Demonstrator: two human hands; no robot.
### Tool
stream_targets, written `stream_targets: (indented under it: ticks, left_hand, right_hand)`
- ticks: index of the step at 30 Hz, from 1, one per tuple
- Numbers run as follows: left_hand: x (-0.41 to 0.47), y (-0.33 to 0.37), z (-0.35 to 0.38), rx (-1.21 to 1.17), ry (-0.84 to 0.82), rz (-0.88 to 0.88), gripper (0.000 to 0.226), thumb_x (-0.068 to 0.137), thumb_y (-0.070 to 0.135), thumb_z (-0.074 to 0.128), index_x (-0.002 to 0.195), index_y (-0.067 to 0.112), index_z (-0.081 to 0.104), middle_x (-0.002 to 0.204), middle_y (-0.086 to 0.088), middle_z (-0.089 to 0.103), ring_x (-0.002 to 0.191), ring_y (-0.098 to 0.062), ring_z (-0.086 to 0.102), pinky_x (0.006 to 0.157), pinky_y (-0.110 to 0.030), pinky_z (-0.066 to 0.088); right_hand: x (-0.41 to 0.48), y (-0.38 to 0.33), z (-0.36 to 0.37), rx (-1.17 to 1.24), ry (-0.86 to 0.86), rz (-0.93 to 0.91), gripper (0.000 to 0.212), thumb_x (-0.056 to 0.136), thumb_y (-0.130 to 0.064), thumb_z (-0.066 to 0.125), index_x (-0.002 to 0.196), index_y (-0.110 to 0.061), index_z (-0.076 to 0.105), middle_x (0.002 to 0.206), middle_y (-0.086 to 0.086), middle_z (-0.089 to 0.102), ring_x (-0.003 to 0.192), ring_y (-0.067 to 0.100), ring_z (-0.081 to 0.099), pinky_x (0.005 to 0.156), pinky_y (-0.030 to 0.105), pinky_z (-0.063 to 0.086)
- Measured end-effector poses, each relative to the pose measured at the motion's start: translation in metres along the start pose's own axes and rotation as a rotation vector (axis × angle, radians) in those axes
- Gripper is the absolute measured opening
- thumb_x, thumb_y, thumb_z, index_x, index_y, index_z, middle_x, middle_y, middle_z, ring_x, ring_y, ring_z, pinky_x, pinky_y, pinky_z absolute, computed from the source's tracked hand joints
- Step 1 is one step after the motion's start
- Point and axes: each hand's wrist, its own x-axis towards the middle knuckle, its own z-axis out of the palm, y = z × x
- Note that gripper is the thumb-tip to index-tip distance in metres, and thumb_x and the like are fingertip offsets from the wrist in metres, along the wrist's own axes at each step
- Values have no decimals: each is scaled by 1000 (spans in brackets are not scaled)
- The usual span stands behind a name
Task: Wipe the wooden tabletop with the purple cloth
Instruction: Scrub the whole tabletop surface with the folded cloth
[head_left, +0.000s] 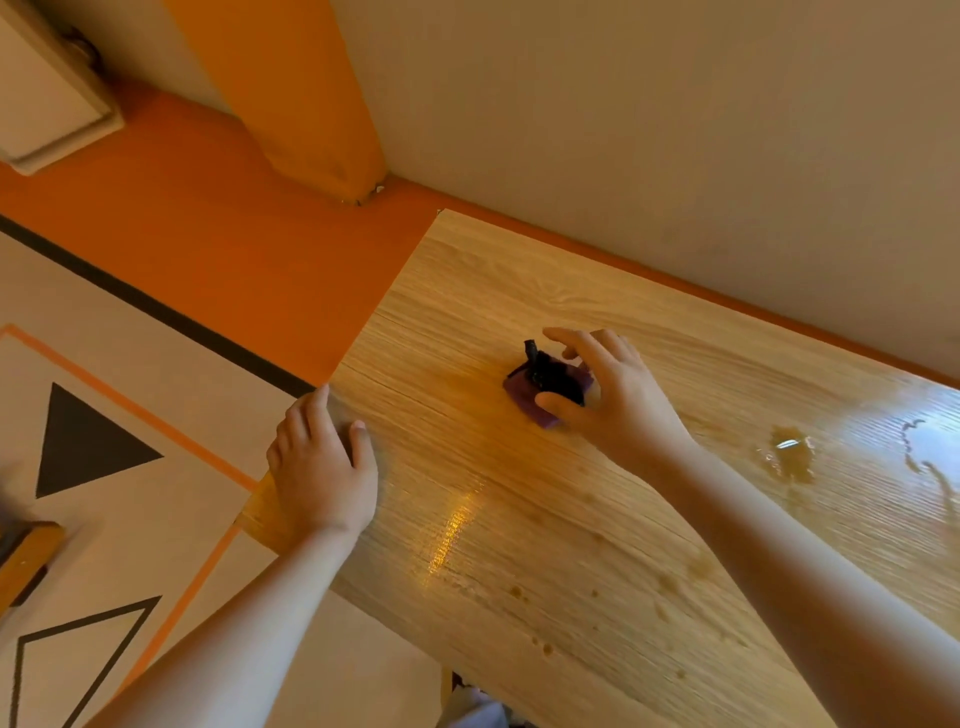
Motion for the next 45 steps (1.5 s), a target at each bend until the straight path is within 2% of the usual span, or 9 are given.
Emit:
stream_targets:
  ticks: [7,10,15,19,22,27,34,41,45]
  left_hand:
    - [-1,-3,0,12,-9,6,50,94,23,52,140,10,38,140,-15,44,126,-34,42,101,-50,34]
    - [0,-3,1,14,-13,9,50,94,23,52,141,10,38,140,-15,44,126,-33,41,102,-49,33]
    - [0,-3,1,11,-10,12,50,94,23,51,140,9,38,141,-15,44,127,-34,41,103,-50,32]
    - [-1,-3,0,9,-11,17,50,94,23,52,140,9,39,140,-15,44,126,-34,41,102,-50,33]
    - [-1,-3,0,3,-10,20,50,93,23,52,139,9,39,139,-15,45,126,-34,42,101,-50,33]
    - [-1,-2,-1,4,-12,15,55,90,34,41,139,9,40,139,-15,46,124,-34,43,100,-50,35]
    - [-1,0,-1,1,-4,9,57,88,36,39,138,9,41,137,-15,47,124,-34,43,99,-49,35]
    - [-1,2,-2,1,-2,-2,56,87,35,40,137,8,42,137,-15,47,125,-33,43,100,-48,35]
    - [0,2,-2,-7,0,-13,55,87,33,41,136,8,43,137,-15,47,124,-34,43,100,-49,34]
  right_hand:
    - [-6,2,15,-3,134,-168,40,86,0,60,115,-27,66,114,7,52,100,22,47,79,29,42]
    - [-4,0,16,-10,124,-155,34,88,-6,59,109,-31,68,114,5,50,102,21,45,78,33,47]
    - [1,-17,19,20,153,-9,25,82,-48,59,92,-28,71,113,-6,49,109,14,45,76,33,49]
    - [8,-27,25,-60,209,24,17,77,-39,72,82,-23,68,111,-5,52,107,14,45,72,34,48]
    - [5,-24,23,-86,160,16,20,76,-31,75,91,-22,66,113,-2,51,107,16,44,78,36,50]
    - [2,-20,15,-111,53,127,61,77,-36,73,131,-22,48,124,2,49,120,19,40,94,29,38]
    - [23,-6,0,-193,-54,25,38,85,-33,65,117,-14,60,111,2,57,103,18,52,87,31,47]
    - [98,67,-60,-230,232,254,31,86,-25,65,112,-9,62,112,11,60,99,25,56,76,27,40]
    - [102,75,-57,-209,240,276,33,87,-25,64,116,-10,61,115,11,59,105,28,54,81,32,44]
